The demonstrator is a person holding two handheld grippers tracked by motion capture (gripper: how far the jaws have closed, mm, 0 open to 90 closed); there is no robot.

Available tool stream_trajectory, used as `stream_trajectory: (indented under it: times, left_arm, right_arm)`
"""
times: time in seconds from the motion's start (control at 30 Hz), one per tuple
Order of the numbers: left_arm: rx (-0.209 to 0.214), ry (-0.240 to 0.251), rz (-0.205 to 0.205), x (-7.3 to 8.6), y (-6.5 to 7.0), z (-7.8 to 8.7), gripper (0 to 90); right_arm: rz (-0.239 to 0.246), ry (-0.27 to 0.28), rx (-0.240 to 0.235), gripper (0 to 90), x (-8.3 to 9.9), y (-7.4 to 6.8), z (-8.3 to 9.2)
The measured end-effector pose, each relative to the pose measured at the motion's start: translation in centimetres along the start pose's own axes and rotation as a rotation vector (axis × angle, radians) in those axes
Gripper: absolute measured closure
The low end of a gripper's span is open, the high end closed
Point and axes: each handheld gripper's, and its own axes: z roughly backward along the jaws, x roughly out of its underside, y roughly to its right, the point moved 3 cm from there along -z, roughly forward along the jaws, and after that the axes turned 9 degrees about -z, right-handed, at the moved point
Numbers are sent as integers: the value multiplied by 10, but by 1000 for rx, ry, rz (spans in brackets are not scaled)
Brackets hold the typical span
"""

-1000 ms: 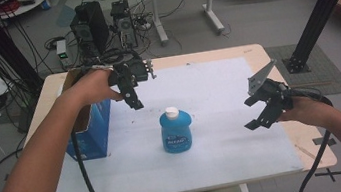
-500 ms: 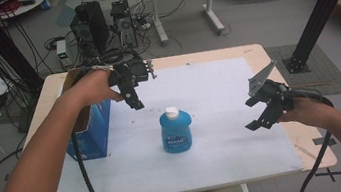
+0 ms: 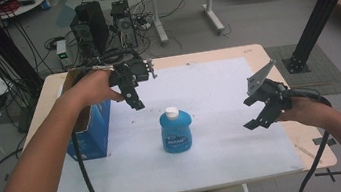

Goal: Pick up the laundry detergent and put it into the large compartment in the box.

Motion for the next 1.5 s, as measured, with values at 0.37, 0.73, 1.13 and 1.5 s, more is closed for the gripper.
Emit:
stream_trajectory:
  times: [0.37, 0.73, 1.13, 1.5]
  left_arm:
    - [34, 47, -41, -13, 8, 14, 213]
    - [73, 80, -102, -29, 27, 25, 195]
    - [89, 120, -161, -50, 42, 28, 186]
    - [87, 124, -175, -62, 48, 19, 184]
  right_arm:
    - [-8, 7, -3, 164, 4, 4, -3]
    - [-2, 8, -9, 164, 5, 4, -6]
    - [-4, 15, -14, 164, 5, 4, -8]
    - [5, 22, -17, 165, 6, 4, -9]
